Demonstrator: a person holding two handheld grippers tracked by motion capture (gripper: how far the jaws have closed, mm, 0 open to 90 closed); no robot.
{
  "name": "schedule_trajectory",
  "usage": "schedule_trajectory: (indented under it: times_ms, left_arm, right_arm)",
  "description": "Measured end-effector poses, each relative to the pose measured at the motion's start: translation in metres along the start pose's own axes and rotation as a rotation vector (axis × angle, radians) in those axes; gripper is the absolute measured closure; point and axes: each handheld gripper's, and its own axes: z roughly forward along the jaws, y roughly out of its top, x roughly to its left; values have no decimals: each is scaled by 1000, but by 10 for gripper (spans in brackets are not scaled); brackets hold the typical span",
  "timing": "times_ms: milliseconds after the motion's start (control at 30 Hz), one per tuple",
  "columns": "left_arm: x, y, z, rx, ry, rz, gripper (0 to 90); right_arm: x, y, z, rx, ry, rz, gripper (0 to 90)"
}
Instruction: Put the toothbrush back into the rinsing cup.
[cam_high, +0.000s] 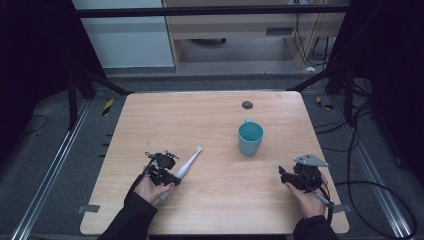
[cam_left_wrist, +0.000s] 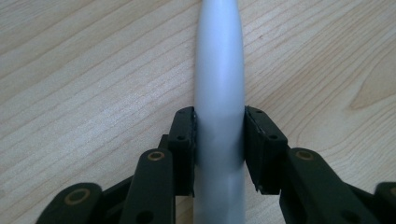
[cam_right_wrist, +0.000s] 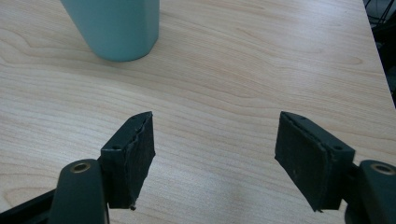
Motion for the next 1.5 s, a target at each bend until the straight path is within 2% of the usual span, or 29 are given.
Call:
schedule_trajectory:
  times_ms: [200,333,633,900,1000,1033,1067,1200,1233,1267,1500]
  left_arm:
    - [-1,0,0,-3,10,20,659]
    - [-2,-1,-7,-37,2,28,660]
    - [-5,-2,-38,-192,15,32,660]
    - [-2,4,-52,-330,47,11,660]
    - [1,11,-59,-391,58,-2,660]
    - [1,11,-59,-391,58,-2,660]
    - [1,17,-63,-428,65,-7,660]
    - [0,30,-67,-478,50,-27,660]
    - [0,37,-68,-506,49,-39,660]
    - [0,37,-68,-506,49,-39,660]
    - [-5,58,-66,-591,85,-51,660]
  right_arm:
    - [0,0,0,1,-1,7,283]
    - [-1,0,-1,-1,-2,8,283]
    - [-1,0,-2,-6,-4,14,283]
    - [-1,0,-1,-19,-11,12,266]
    - [0,0,-2,-31,-8,16,256]
    - [0,0,-2,-31,-8,16,256]
    - [0,0,-2,-34,-10,16,253]
    - [0,0,-3,-41,-12,11,236]
    - [0,0,-3,-46,-11,9,235]
    - [0,0,-3,-46,-11,9,235]
    - [1,0,-3,-51,-6,8,230]
